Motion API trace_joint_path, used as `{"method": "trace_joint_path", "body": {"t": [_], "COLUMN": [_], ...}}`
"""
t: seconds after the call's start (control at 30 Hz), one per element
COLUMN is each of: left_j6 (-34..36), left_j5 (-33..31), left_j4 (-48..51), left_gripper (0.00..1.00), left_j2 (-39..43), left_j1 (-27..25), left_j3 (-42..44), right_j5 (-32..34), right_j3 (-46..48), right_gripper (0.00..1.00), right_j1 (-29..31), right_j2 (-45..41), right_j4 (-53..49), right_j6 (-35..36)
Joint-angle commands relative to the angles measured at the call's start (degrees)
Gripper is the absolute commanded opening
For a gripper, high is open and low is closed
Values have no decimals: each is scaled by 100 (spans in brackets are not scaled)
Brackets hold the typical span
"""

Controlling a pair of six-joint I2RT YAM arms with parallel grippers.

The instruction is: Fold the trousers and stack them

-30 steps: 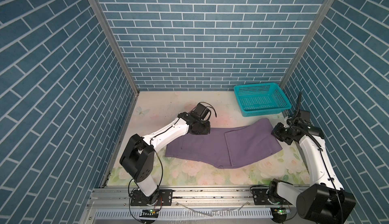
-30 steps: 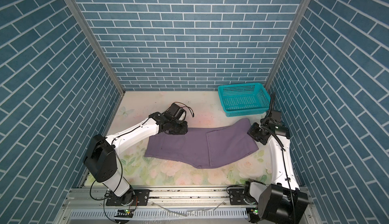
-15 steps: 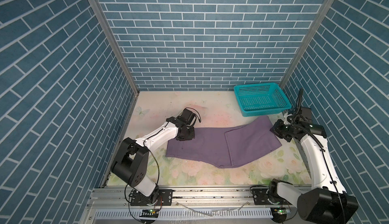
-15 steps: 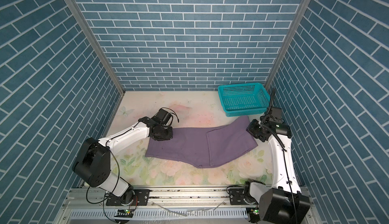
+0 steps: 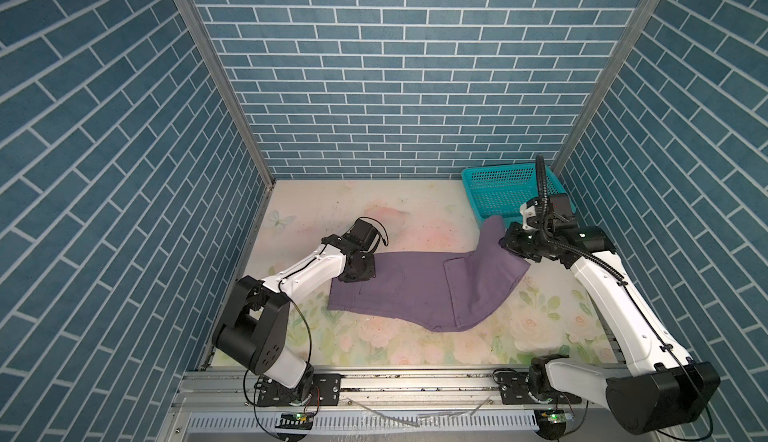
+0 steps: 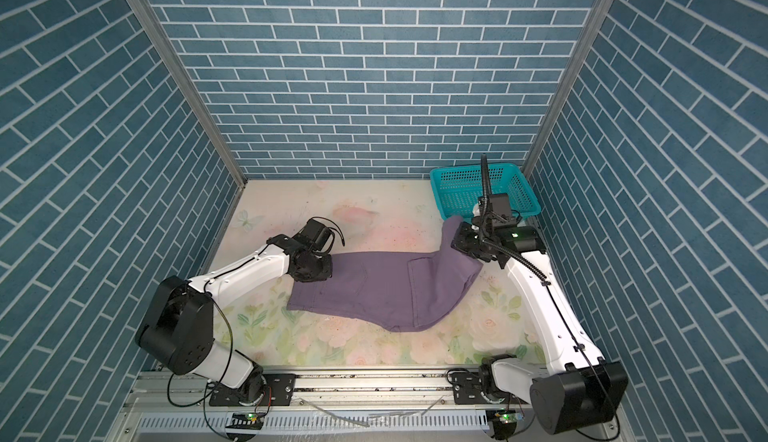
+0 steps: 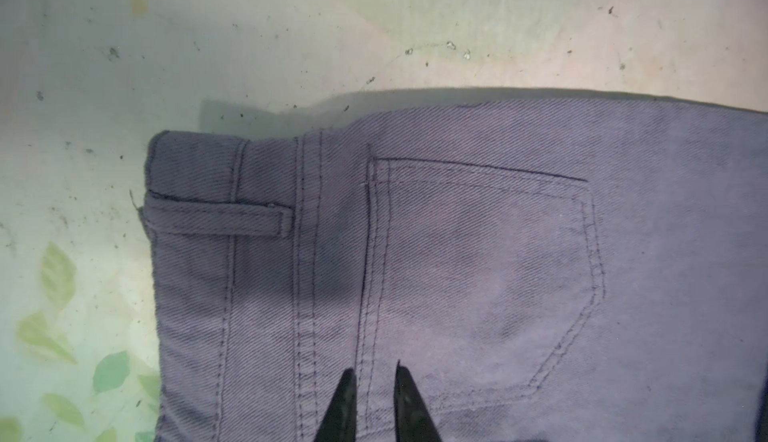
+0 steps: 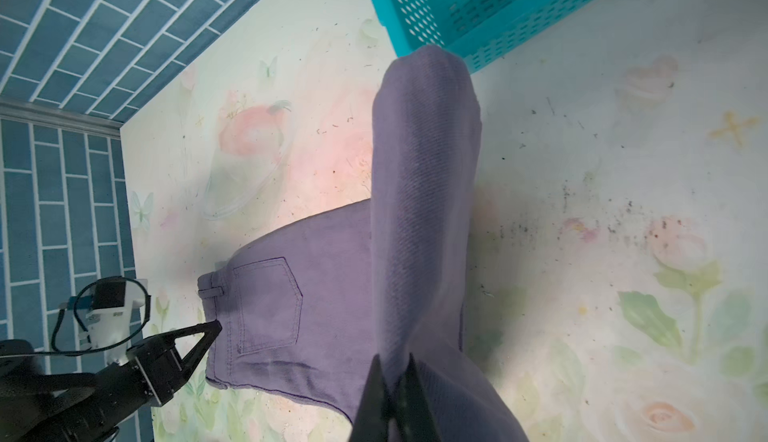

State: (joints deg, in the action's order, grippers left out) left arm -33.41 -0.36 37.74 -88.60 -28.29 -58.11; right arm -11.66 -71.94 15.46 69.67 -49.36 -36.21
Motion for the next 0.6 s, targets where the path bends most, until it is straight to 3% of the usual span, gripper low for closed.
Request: {"method": "trace_joint_path", "body": {"t": [0.0,0.3,0.4,0.57], "left_j6": [20,-89,-139,-206], "left_j5": [-79,-257,-253,-299], "left_j4": [24,58,50,14], "left_gripper": [20,20,28,33], "left_j2": [-17,54,96,205], "left_j1": [87,216,400,717], "left_j3": [153,323,446,678], "right_j5": [338,529,566,630], "right_j3": [-453,-888,-999,-1182], "right_gripper": [0,0,0,0], "right_j1": [369,1073,1216,1388], "right_j2": [172,781,926,1148], "right_j4": [288,506,560,570], "right_j6": [-337,-422,-431,-423]}}
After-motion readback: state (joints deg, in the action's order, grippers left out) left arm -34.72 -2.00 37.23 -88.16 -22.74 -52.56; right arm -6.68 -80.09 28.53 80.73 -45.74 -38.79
